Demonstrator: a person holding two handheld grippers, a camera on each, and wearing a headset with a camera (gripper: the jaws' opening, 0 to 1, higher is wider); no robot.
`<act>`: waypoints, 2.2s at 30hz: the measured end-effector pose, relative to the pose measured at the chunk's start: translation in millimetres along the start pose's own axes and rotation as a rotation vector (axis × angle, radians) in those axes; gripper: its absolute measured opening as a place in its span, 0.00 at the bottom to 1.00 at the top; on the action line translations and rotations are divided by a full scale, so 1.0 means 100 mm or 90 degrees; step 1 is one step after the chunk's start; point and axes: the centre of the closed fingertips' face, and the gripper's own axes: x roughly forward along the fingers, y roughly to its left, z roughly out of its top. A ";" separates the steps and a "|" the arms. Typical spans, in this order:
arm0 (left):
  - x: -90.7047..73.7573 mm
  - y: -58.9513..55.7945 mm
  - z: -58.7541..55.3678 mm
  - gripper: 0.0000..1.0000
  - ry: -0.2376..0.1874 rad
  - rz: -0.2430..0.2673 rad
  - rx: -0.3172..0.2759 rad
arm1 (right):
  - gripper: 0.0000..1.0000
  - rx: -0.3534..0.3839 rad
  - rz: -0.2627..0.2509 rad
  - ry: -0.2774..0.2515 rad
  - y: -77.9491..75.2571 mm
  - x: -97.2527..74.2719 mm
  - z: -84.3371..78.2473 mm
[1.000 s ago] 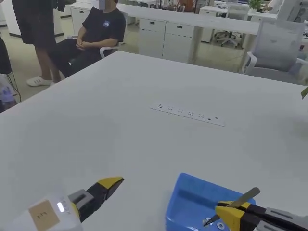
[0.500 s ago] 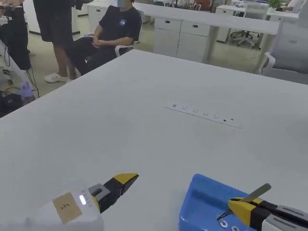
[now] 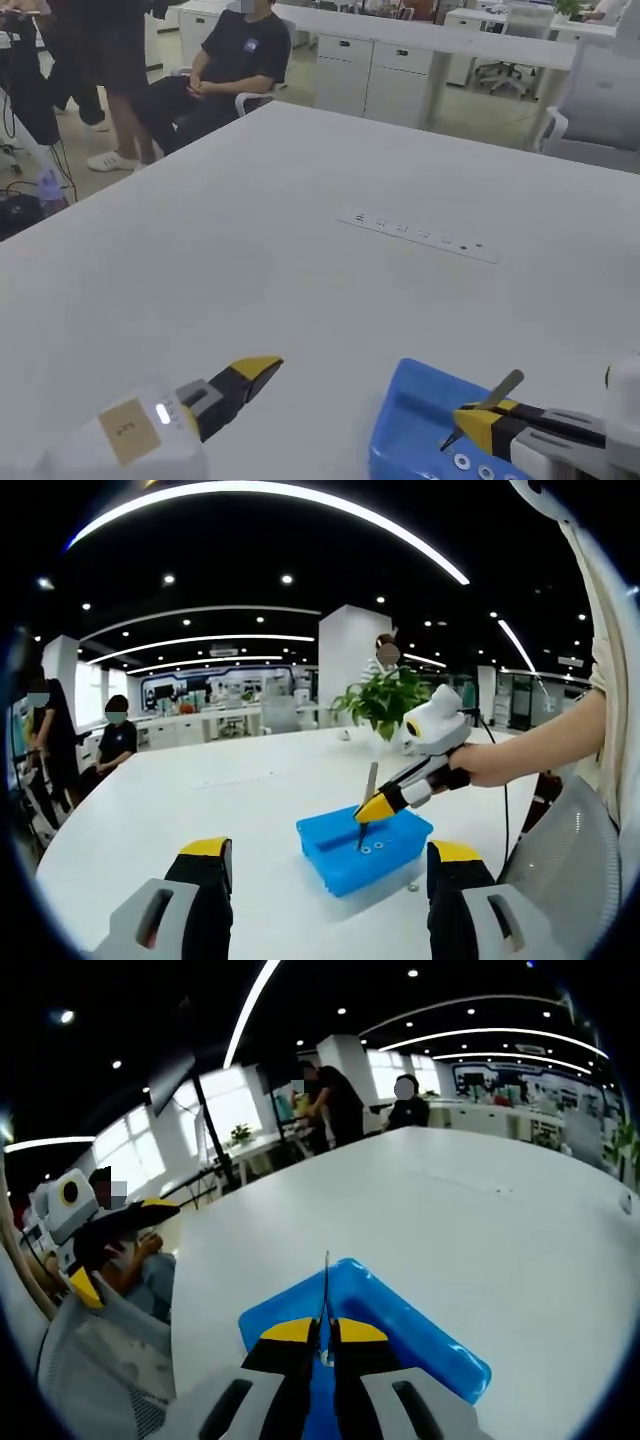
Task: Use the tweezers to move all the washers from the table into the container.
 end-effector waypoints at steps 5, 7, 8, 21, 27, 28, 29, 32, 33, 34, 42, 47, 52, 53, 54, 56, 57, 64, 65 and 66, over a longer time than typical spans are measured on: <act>0.00 0.01 0.02 0.80 -0.007 0.001 -0.007 | 0.03 -0.014 0.006 0.019 -0.03 0.07 -0.07; 0.00 0.00 0.03 0.80 -0.011 -0.003 -0.009 | 0.03 -0.021 0.006 0.024 -0.03 0.07 -0.08; 0.01 -0.01 0.03 0.80 -0.011 -0.003 -0.008 | 0.03 -0.021 0.007 0.024 -0.03 0.07 -0.08; 0.02 -0.01 0.01 0.80 -0.001 0.000 -0.001 | 0.03 -0.027 0.006 0.033 -0.07 0.12 -0.10; 0.03 -0.05 0.00 0.80 0.004 -0.013 0.002 | 0.03 -0.041 0.002 0.043 -0.06 0.13 -0.12; 0.03 -0.05 -0.01 0.80 0.005 -0.014 0.006 | 0.03 -0.039 0.001 0.042 -0.06 0.13 -0.12; 0.03 -0.06 -0.01 0.80 0.009 -0.014 0.010 | 0.03 -0.038 0.000 0.042 -0.06 0.13 -0.12; 0.03 -0.05 -0.01 0.80 0.011 -0.010 0.015 | 0.03 -0.038 -0.004 0.044 -0.06 0.13 -0.13; 0.03 -0.05 -0.01 0.80 0.009 -0.010 0.014 | 0.03 -0.039 -0.005 0.044 -0.06 0.13 -0.14; 0.02 -0.05 -0.01 0.80 0.009 -0.009 0.013 | 0.03 -0.039 -0.007 0.044 -0.07 0.13 -0.14; 0.01 -0.02 0.00 0.80 0.005 0.001 0.012 | 0.03 -0.038 -0.013 0.032 -0.08 0.10 -0.10; 0.01 -0.01 0.01 0.80 0.002 0.001 0.005 | 0.03 -0.035 -0.015 0.016 -0.05 0.04 -0.06; 0.01 -0.02 0.01 0.81 0.001 -0.001 0.003 | 0.03 -0.020 -0.008 -0.012 0.02 -0.06 0.03; 0.02 -0.02 0.01 0.80 0.002 -0.001 0.003 | 0.03 -0.020 -0.007 -0.016 0.03 -0.07 0.04; 0.02 -0.02 0.01 0.80 0.002 -0.002 0.002 | 0.03 -0.022 -0.006 -0.024 0.05 -0.10 0.07; 0.02 -0.03 0.01 0.80 0.002 -0.004 0.002 | 0.03 -0.021 -0.002 -0.037 0.09 -0.15 0.11; 0.02 -0.04 0.01 0.80 0.002 -0.005 0.001 | 0.03 -0.019 -0.002 -0.041 0.10 -0.17 0.12; 0.02 -0.04 0.01 0.80 0.001 -0.005 -0.001 | 0.03 -0.023 0.012 -0.064 0.23 -0.26 0.21; 0.02 -0.04 0.01 0.80 0.002 -0.005 -0.001 | 0.03 -0.023 0.015 -0.068 0.26 -0.28 0.23; 0.02 -0.04 0.01 0.80 0.001 -0.004 -0.001 | 0.03 -0.024 0.017 -0.070 0.26 -0.28 0.23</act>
